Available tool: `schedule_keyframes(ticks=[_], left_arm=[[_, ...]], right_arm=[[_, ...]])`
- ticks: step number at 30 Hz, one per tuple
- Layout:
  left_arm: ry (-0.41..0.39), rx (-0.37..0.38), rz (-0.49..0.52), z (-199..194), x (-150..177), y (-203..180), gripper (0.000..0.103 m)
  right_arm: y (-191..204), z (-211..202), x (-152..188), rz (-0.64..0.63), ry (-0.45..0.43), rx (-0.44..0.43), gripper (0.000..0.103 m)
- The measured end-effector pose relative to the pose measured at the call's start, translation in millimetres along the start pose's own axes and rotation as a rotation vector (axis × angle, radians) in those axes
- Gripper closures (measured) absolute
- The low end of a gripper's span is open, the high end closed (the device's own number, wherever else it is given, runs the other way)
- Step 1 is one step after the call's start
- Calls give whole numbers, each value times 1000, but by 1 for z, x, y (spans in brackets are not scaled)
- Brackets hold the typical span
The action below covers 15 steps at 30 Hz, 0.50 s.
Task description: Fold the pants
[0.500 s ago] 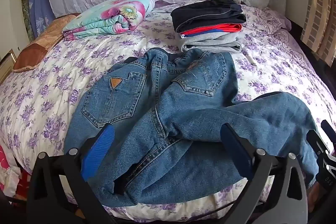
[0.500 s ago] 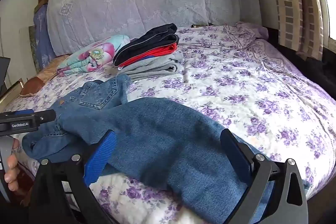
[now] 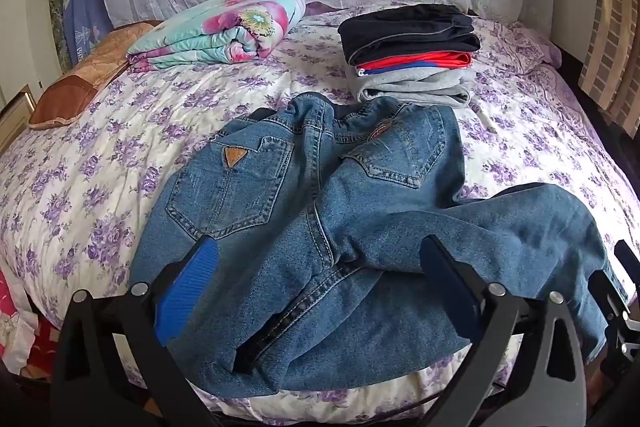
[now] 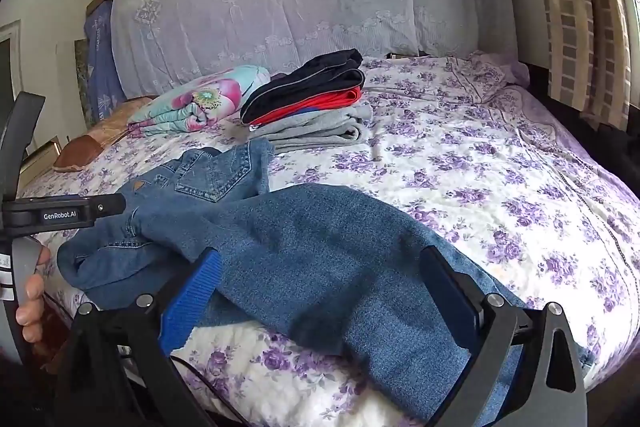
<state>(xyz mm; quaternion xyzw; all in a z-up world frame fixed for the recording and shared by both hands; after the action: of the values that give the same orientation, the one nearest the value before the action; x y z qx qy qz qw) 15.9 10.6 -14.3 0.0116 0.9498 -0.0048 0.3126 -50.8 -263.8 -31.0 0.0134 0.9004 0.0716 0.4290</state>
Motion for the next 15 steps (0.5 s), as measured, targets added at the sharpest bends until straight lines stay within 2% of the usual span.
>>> schedule_keyframes(ticks=[6,15], left_arm=[[-4,1,2,-3,-1,1,5],[-4,-3,-1,-3,1,1,5]], right_arm=[[-11,-1,-7,20,-9,59,3],[-7,5,-4,4,8,50,3]])
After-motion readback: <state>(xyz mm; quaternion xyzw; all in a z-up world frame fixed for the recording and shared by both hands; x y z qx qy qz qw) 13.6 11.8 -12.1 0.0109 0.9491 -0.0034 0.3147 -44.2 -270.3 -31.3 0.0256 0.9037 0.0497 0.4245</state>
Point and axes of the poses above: each gripper's, at about its wrist camera, not at the fingertips, and z roughly the way its jaws point, y to its left, x to its underside, the point moved 2 cm from there along z, roughly the way its jaws point, and after that the axes turned 8 degrees about y, right-handed, at the moved point
